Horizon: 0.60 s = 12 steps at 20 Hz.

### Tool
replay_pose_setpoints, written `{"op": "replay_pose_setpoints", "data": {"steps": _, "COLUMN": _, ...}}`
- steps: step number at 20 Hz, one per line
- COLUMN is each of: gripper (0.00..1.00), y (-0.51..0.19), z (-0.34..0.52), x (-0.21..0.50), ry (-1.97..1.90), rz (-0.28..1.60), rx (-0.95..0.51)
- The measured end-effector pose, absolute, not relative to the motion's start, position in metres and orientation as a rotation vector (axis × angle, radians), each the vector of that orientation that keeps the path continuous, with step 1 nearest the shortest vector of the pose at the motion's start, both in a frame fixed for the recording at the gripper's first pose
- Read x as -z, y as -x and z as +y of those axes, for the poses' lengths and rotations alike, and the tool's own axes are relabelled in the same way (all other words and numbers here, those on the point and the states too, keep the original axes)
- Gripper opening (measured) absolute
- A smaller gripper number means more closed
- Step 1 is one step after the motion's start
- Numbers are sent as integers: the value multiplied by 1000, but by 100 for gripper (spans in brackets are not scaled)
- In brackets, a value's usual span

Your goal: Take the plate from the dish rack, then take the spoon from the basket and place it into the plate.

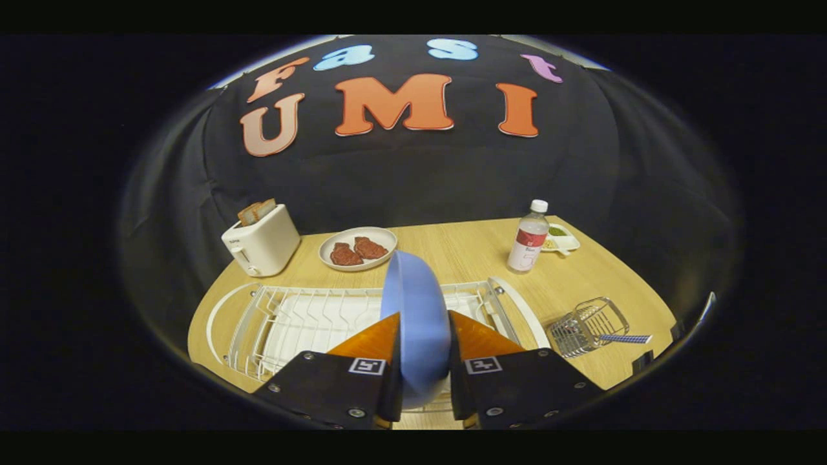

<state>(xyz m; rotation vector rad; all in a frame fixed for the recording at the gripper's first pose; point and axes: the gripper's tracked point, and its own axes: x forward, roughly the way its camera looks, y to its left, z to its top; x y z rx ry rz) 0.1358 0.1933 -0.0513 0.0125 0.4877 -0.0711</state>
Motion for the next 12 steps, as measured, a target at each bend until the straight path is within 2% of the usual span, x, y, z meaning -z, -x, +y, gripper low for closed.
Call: {"op": "replay_pose_setpoints", "data": {"steps": 12, "gripper": 27, "y": -142, "z": 178, "x": 26, "ry": 114, "rz": 394, "rx": 160}}
